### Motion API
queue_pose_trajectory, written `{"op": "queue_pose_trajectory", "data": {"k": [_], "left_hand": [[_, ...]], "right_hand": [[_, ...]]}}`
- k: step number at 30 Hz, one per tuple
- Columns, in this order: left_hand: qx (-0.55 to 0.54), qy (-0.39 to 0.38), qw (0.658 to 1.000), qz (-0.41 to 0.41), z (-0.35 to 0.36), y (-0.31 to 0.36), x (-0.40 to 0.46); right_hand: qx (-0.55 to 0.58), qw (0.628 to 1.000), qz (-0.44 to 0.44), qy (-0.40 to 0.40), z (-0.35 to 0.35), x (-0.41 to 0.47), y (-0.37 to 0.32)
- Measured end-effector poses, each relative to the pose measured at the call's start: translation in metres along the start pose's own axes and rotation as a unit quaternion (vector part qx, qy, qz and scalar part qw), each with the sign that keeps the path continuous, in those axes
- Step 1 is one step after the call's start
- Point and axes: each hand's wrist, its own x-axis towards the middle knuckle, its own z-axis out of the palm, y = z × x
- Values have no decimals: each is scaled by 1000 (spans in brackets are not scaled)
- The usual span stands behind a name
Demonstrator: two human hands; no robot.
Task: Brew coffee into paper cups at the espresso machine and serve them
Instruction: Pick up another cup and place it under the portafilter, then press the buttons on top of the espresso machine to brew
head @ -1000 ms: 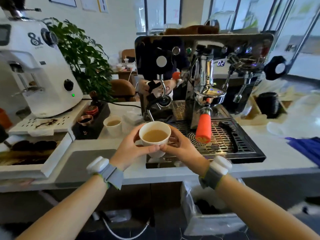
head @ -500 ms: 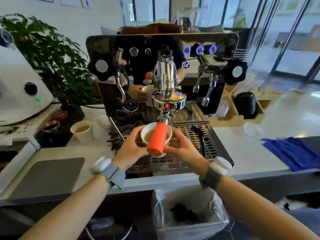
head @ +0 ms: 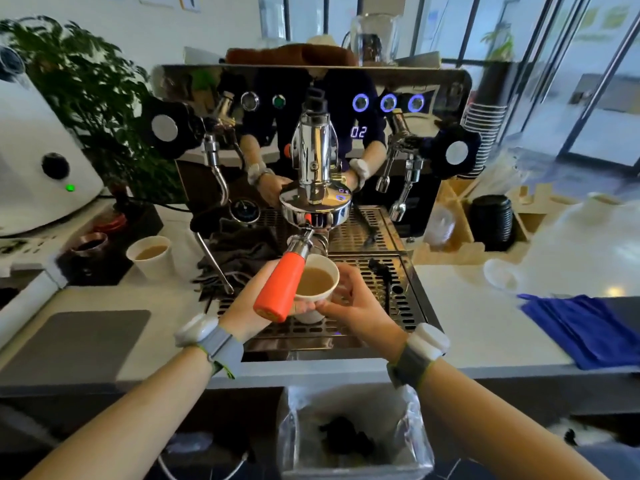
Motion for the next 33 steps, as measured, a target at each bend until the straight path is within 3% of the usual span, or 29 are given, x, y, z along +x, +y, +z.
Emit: {"op": "queue_pose_trajectory", "data": {"k": [7,14,17,26,33], "left_hand": [[0,-7,1000,17,4,-6,1],[58,-65,996,7,-13,-10,5],[16,-70,997,-21,-25,-10,8],[39,-81,994,60,-54,27,10],[55,-3,990,134,-61,78,20]], "right_hand": [[8,1000,13,7,1,-1,3],[-5,1000,16,1,-3,-5,-6],[-28,1000,13,3,-10,-6,-18],[-70,991,-99,54,-32,-9,-66],[-97,974,-183,95,-35,-7,-106]]}}
